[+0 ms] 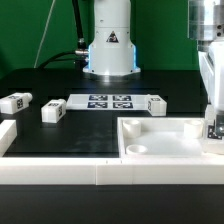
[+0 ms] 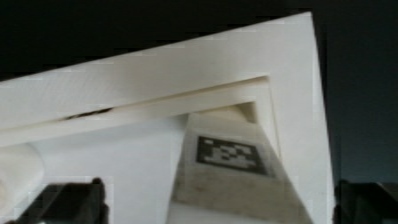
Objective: Assemble one leg
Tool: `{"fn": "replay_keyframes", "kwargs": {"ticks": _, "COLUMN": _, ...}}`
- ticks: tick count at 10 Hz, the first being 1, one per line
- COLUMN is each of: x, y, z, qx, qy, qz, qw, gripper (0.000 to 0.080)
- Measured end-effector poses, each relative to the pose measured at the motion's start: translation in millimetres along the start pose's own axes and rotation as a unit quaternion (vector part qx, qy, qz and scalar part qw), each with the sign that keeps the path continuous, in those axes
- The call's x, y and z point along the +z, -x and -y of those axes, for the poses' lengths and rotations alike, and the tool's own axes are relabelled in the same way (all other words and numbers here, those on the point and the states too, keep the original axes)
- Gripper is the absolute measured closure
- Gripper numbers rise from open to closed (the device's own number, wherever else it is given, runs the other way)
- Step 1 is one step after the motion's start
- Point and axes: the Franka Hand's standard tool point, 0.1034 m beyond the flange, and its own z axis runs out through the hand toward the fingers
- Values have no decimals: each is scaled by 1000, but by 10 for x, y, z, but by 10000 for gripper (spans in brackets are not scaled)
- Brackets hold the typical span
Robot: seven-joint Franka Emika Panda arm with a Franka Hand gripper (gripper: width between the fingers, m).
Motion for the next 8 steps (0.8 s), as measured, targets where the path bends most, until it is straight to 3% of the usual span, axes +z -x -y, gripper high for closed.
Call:
{"fn": "replay_keyframes", "kwargs": {"ticks": 2, "x": -15, "y": 5, "z": 16, "qx": -158, "qy": -1, "qz": -1, "qw": 987, "gripper": 151}}
{"fn": "replay_keyframes", "kwargs": {"ticks": 5, "x": -22, "y": -28, "z": 45, "qx": -323, "qy": -6, "qz": -4, "qw": 946, "gripper": 151}}
{"fn": "replay_keyframes", "kwargs": {"ticks": 7, "x": -37, "y": -16, "z": 53, "qx": -414, "qy": 2, "qz": -8, "qw": 910, "gripper": 151}}
{"fn": "replay_keyframes", "kwargs": {"ticks": 8, "x": -39, "y": -12, "z": 73, "qx": -472, "qy": 0, "qz": -14, "qw": 881, "gripper": 151}}
